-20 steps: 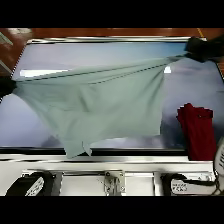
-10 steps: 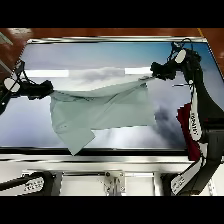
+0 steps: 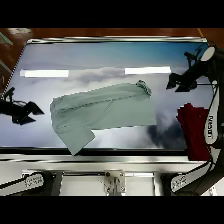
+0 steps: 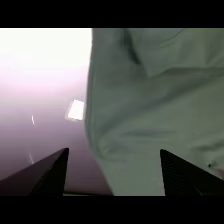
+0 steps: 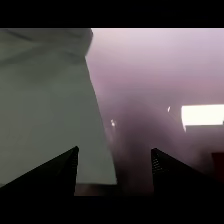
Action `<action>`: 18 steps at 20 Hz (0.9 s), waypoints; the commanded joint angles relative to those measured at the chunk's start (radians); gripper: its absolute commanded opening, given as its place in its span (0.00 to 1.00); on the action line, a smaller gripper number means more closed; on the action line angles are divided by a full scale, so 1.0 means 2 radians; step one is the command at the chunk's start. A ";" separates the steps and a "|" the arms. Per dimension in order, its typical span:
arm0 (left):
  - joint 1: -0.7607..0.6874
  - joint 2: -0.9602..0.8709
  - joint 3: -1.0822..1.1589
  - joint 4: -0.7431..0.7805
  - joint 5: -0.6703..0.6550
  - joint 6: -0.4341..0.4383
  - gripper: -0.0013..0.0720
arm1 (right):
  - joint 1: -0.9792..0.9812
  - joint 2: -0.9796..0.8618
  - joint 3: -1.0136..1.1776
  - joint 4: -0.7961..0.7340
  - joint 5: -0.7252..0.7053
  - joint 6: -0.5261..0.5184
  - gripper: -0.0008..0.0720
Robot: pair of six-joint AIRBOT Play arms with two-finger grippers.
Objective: Fold the shirts.
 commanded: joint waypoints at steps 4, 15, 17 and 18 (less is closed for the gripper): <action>0.074 0.004 -0.144 -0.109 0.048 0.072 0.98 | -0.060 0.005 -0.086 0.143 -0.010 -0.018 0.87; -0.014 -0.068 -0.158 -0.146 0.135 0.073 0.55 | -0.052 0.005 -0.085 0.140 -0.045 -0.014 0.87; -0.021 -0.067 -0.157 -0.166 0.145 0.074 0.10 | -0.052 0.004 -0.086 0.110 -0.036 -0.009 0.87; -0.021 -0.065 -0.156 -0.171 0.144 0.074 0.07 | -0.052 0.003 -0.087 0.092 -0.017 -0.014 0.87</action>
